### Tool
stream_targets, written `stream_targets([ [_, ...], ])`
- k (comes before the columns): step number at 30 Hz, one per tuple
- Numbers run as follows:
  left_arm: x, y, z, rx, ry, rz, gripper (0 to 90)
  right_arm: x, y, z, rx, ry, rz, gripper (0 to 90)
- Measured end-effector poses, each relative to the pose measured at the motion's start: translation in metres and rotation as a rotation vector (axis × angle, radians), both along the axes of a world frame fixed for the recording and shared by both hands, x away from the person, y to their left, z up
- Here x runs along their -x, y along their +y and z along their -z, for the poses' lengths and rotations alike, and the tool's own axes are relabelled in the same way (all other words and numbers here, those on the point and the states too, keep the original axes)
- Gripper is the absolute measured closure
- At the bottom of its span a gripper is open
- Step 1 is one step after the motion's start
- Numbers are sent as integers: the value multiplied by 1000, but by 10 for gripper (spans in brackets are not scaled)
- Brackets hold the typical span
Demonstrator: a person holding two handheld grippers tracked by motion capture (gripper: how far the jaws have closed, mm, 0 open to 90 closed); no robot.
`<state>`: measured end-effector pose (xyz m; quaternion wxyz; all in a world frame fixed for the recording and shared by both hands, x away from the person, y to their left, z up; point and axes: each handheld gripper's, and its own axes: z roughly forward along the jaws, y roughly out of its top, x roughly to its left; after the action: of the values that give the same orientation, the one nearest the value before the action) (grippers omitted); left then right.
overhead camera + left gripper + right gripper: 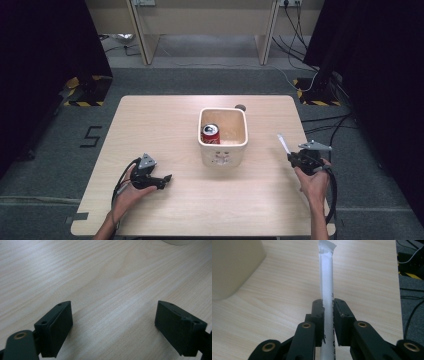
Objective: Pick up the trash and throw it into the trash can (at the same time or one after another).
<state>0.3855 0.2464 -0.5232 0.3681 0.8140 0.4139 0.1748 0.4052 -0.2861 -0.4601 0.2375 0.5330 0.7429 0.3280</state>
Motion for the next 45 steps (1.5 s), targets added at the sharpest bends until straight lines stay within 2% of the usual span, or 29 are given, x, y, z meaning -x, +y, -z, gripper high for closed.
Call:
stream_targets([
  [7,0,0,0,0,0,0,140,8,2,-22,-25,-64,-20,791],
  [12,0,0,0,0,0,0,140,10,11,-42,-31,-95,-60,791],
  [29,0,0,0,0,0,0,140,1,46,-118,-70,-207,-180,791],
  [35,0,0,0,1,0,0,140,-5,63,-138,-94,-224,-223,791],
  [45,0,0,0,-1,1,1,140,-26,101,-159,-131,-227,-291,791],
])
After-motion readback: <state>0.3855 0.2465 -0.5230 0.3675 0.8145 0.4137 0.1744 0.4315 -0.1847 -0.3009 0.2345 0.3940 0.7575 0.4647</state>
